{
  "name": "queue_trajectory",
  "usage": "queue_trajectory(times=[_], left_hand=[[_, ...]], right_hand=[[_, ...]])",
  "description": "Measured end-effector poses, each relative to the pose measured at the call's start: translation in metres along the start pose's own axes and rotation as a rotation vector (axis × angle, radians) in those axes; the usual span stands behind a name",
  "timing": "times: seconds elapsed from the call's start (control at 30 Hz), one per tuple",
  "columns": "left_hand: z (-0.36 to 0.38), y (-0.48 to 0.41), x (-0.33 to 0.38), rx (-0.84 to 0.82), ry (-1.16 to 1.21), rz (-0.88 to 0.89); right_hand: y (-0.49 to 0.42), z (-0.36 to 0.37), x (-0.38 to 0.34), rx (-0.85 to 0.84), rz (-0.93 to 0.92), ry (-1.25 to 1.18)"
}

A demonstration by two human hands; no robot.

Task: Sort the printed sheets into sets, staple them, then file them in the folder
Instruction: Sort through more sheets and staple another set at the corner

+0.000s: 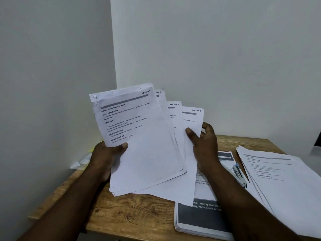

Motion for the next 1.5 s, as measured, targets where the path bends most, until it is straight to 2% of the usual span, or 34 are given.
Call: queue_trajectory(times=[0.1, 0.2, 0.27, 0.43, 0.7, 0.83, 1.5], left_hand=[[-0.002, -0.002, -0.002, -0.004, -0.014, -0.007], [-0.002, -0.004, -0.003, -0.006, -0.007, -0.016], [-0.002, -0.004, -0.003, -0.012, -0.012, -0.015], [-0.004, -0.006, -0.004, -0.043, -0.038, -0.018], [-0.002, -0.004, -0.003, -0.052, -0.027, -0.016], [0.001, 0.001, 0.001, -0.079, -0.015, -0.011], [-0.001, -0.002, -0.001, -0.09, -0.024, -0.045]], right_hand=[[-0.001, -0.006, 0.001, 0.083, -0.013, 0.07], [-0.006, -0.011, 0.002, 0.079, -0.052, 0.095], [-0.006, -0.01, 0.001, 0.063, -0.065, 0.141], [-0.004, -0.008, -0.001, 0.032, -0.102, 0.053], [-0.001, 0.0, 0.003, -0.127, 0.021, 0.019], [-0.003, 0.003, 0.01, -0.157, 0.021, 0.084], [-0.014, -0.009, 0.015, -0.064, 0.046, 0.1]])
Point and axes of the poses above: each hand's wrist, its own y-axis away from the middle knuckle, its own z-axis out of the palm, x = y × z, the point moved 2 cm from there along -y, towards the middle knuckle, and after that the axes turned 5 degrees about z, right-handed, at the moved point
